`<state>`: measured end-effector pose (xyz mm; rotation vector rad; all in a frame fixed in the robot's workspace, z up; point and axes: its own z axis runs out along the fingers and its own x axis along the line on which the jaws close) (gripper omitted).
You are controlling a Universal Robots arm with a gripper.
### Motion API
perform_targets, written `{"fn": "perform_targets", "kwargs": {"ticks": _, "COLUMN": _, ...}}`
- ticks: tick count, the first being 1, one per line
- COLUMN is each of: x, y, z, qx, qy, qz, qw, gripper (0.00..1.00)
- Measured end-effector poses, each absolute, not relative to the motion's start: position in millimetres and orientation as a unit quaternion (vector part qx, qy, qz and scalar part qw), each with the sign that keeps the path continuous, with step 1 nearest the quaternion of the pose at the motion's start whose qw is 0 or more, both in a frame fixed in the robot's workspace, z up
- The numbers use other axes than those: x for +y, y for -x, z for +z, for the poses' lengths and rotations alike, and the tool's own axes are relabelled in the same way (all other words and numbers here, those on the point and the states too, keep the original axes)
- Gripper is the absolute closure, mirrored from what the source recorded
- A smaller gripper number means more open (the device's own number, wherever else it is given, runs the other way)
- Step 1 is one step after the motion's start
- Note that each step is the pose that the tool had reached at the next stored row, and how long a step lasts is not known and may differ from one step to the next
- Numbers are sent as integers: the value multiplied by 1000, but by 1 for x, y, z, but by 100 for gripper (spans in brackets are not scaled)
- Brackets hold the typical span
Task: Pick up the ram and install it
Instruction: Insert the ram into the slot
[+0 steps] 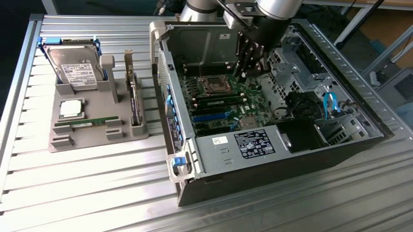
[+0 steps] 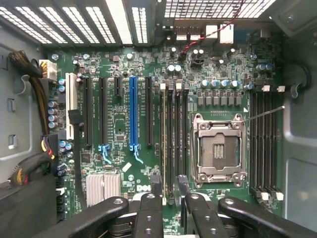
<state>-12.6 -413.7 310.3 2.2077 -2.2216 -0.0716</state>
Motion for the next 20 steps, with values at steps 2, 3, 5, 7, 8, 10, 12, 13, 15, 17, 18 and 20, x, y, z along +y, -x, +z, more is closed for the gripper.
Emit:
{"fn": "perform_targets", "kwargs": {"ticks": 2, "x": -414, "y": 13, "z": 313, "qx": -709, "qy": -705, "qz": -23, "qw": 4, "gripper": 75}}
{"fn": "perform_targets", "kwargs": {"ticks": 3, "x": -414, "y": 13, "z": 315, "qx": -709, "qy": -705, "qz": -23, "qw": 4, "gripper": 75}}
{"fn": "perform_targets", "kwargs": {"ticks": 5, "x": -414, "y": 13, "z": 319, "qx": -709, "qy": -705, "qz": -23, "qw": 4, "gripper": 75}}
{"fn": "perform_targets", "kwargs": {"ticks": 7, "x": -414, "y": 13, "z": 323, "qx": -709, "qy": -705, "qz": -23, "qw": 4, "gripper": 75}}
{"fn": "perform_targets", "kwargs": {"ticks": 8, "x": -414, "y": 13, "z": 324, "qx": -709, "qy": -705, "qz": -23, "qw": 4, "gripper": 75}}
{"fn": "perform_targets", "kwargs": {"ticks": 10, "x": -414, "y": 13, "z": 325, "qx": -709, "qy": -705, "qz": -23, "qw": 4, "gripper": 75}}
{"fn": "perform_targets", "kwargs": {"ticks": 12, "x": -414, "y": 13, "z": 325, "qx": -709, "qy": -705, "qz": -23, "qw": 4, "gripper": 75}}
{"fn": "perform_targets", "kwargs": {"ticks": 13, "x": -414, "y": 13, "z": 325, "qx": -709, "qy": -705, "qz": -22, "qw": 4, "gripper": 75}}
{"fn": "perform_targets", "kwargs": {"ticks": 15, "x": -414, "y": 13, "z": 325, "qx": -709, "qy": -705, "qz": -21, "qw": 3, "gripper": 75}}
{"fn": "perform_targets", "kwargs": {"ticks": 17, "x": -414, "y": 13, "z": 325, "qx": -709, "qy": -705, "qz": -20, "qw": 2, "gripper": 75}}
{"fn": "perform_targets", "kwargs": {"ticks": 18, "x": -414, "y": 13, "z": 325, "qx": -709, "qy": -705, "qz": -20, "qw": 1, "gripper": 75}}
{"fn": "perform_targets", "kwargs": {"ticks": 20, "x": -414, "y": 13, "z": 326, "qx": -709, "qy": -705, "qz": -20, "qw": 1, "gripper": 75}}
